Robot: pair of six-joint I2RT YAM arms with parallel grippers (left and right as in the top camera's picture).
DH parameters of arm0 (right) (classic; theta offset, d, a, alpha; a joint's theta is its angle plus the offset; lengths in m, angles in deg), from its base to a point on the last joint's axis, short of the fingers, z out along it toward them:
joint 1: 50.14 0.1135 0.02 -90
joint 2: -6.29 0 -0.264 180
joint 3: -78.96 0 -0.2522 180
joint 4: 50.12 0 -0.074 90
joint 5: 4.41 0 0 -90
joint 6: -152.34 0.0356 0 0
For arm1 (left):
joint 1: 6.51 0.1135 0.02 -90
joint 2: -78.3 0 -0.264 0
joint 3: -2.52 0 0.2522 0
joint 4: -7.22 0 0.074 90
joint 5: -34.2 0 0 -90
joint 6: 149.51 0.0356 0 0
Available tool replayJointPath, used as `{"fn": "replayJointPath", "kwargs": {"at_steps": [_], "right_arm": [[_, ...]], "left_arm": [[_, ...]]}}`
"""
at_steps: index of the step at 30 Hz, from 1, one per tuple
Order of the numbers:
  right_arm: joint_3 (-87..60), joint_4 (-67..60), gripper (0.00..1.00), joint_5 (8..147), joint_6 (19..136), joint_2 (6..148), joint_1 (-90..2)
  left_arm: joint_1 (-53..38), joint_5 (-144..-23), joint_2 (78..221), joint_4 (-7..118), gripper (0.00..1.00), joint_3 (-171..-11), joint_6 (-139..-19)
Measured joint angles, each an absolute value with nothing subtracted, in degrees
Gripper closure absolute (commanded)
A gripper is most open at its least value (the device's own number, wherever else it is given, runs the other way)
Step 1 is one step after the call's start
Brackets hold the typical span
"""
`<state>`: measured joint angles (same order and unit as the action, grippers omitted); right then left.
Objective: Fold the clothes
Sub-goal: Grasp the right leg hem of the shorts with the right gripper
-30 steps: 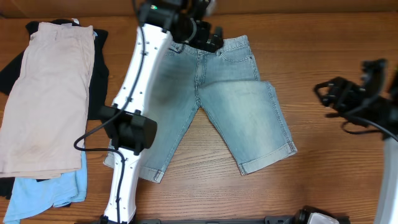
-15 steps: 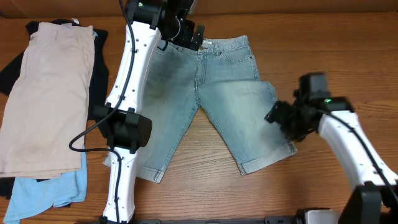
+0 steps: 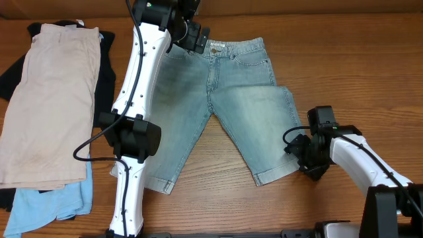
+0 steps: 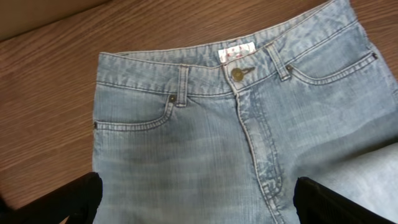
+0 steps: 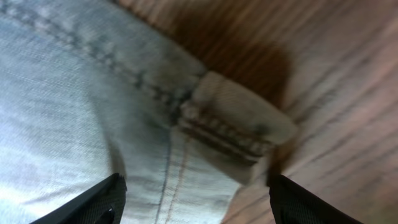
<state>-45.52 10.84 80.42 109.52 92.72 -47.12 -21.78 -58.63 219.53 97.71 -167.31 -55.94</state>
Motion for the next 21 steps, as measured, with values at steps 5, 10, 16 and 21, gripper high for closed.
{"fn": "replayJointPath", "kwargs": {"at_steps": [5, 10, 16, 21], "right_arm": [[-45.6, 14.3, 0.23, 82.0, 112.8, 92.7, -47.1], [-45.6, 17.2, 0.33, 82.2, 114.0, 92.7, -47.1], [-45.5, 16.3, 0.34, 81.8, 109.4, 92.7, -47.1], [-42.7, 15.7, 0.36, 79.7, 102.3, 89.6, -47.1]], "left_arm": [[-21.8, -58.0, 219.5, 97.7, 0.0, -166.7, -55.9], [-21.8, -57.6, 219.5, 97.7, 0.0, -164.4, -55.9], [-21.8, -57.6, 219.5, 97.6, 0.0, -161.6, -55.9], [-21.8, -57.6, 219.5, 97.7, 0.0, -160.7, -55.9]]}}
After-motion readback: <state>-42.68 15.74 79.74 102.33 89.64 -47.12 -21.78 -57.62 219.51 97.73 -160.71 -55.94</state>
